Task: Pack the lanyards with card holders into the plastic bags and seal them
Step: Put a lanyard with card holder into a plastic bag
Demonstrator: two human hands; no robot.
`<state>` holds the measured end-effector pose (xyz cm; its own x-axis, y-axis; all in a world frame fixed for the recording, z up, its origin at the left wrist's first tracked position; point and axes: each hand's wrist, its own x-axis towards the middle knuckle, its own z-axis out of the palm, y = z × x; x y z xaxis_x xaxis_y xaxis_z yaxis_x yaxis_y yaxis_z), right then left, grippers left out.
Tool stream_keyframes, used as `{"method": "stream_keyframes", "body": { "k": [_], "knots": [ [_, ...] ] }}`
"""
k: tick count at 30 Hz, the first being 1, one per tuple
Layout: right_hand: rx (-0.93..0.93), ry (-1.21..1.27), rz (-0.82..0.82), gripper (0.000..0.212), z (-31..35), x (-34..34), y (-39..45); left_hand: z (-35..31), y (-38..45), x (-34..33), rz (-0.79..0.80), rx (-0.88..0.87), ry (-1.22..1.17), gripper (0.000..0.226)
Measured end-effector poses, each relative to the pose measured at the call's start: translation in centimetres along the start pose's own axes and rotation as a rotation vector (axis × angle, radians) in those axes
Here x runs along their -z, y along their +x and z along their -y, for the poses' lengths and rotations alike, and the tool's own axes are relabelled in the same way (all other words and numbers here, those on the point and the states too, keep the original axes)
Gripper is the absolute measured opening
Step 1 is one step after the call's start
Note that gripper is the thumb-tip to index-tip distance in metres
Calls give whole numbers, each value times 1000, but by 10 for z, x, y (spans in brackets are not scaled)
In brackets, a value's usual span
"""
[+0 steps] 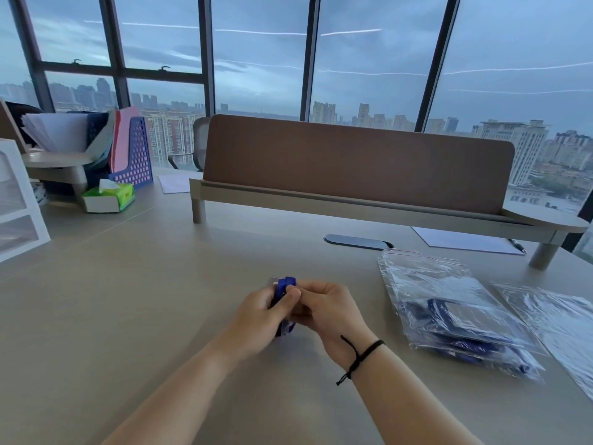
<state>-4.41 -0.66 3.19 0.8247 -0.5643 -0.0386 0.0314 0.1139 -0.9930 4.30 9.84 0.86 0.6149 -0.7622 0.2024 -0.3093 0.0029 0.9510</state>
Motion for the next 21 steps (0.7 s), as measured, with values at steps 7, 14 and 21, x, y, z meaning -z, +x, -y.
{"method": "stream_keyframes", "body": {
  "k": [7,14,21],
  "knots": [
    [-44,-238,-99,10,10,-13,31,3,9,17,-112,267,-365,25],
    [21,-456,-154,48,-17,-13,47,6,13,23,-184,411,-646,27],
    [148,-621,-114,37,-27,-10,48,5,14,27,-320,411,-728,18]
  ]
}}
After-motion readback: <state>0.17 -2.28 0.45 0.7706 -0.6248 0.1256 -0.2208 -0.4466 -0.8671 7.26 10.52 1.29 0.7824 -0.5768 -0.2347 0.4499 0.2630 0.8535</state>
